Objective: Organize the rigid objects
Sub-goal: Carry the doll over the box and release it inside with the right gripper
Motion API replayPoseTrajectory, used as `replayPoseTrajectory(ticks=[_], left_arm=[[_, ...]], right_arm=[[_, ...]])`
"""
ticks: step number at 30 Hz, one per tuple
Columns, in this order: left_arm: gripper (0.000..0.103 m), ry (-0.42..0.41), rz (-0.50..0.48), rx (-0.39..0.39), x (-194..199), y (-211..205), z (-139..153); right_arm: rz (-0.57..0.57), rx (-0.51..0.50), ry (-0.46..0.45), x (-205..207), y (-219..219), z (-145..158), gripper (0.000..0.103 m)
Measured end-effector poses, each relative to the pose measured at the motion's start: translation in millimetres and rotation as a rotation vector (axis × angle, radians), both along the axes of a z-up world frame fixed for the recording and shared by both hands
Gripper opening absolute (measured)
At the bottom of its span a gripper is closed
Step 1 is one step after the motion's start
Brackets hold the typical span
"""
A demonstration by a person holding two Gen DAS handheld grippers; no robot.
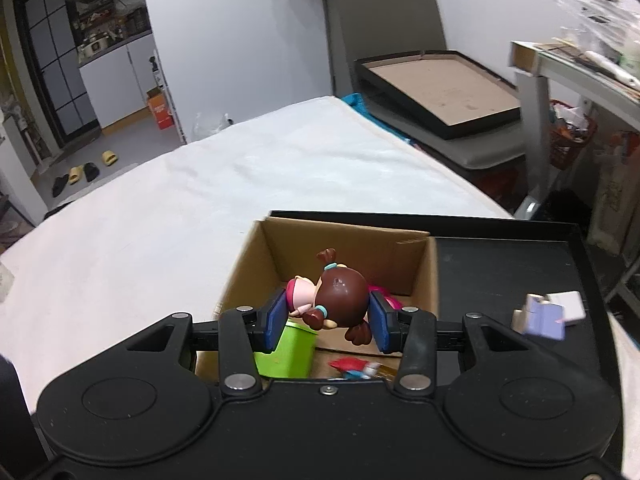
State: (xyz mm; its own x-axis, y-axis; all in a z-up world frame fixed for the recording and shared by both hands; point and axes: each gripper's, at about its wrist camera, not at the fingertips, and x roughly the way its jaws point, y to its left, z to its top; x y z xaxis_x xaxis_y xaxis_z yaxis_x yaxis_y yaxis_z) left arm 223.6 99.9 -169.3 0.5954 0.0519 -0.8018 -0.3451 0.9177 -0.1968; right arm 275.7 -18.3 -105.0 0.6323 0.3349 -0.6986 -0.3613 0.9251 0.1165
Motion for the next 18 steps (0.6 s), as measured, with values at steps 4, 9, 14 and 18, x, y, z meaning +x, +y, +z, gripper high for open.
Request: replayPoseTrajectory(ticks=[4, 9, 14, 18], left_arm=[[0.014, 0.002, 0.001, -0.011, 0.8, 1.8, -1.2], [0.014, 0.004, 0.004, -0.023, 1.1, 4.5, -2.7], [0.015, 0.002, -0.002, -0.022, 1.4, 4.8, -2.8], [0.015, 0.000, -0.005, -0.011, 0.7, 3.5, -2.0]], right_arm=[[0.044, 0.051, -0.041, -2.2, 11.1, 5.7, 0.045], [0.043, 0.038, -0.026, -3.7, 11.0, 1.1, 0.045], [0.034, 0.010, -0.018, -8.0, 1.8, -2.2, 0.045], [0.009, 0.006, -0.014, -10.2, -12.4, -0.3, 0.045]])
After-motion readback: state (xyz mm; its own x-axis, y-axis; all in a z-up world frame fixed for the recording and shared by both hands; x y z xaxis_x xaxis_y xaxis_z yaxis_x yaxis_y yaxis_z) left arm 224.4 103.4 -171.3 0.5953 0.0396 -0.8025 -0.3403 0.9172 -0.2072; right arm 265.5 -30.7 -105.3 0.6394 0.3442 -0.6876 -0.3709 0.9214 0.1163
